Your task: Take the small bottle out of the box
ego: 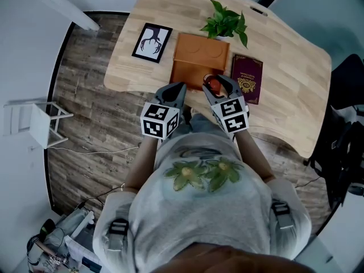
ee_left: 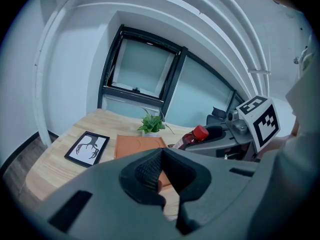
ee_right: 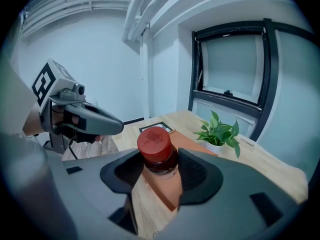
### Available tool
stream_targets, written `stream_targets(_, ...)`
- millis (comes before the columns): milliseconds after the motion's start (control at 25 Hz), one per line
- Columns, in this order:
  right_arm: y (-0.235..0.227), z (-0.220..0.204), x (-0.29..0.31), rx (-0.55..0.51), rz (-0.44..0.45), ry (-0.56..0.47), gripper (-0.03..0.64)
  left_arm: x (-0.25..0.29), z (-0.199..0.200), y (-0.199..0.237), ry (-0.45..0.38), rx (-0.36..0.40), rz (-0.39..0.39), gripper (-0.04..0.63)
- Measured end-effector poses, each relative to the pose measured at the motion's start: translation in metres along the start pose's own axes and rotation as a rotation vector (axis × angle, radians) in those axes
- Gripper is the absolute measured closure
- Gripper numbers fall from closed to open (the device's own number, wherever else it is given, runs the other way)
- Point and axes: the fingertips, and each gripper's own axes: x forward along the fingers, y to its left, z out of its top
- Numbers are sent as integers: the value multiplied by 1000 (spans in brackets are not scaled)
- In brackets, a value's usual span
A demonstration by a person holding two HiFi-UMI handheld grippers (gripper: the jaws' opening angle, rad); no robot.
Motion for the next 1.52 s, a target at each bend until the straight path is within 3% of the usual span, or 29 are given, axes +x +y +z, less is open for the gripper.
stream_targets(1520, 11, 29, -22, -4, 15, -62, 403, 3, -1, -4, 11, 20, -38, 588)
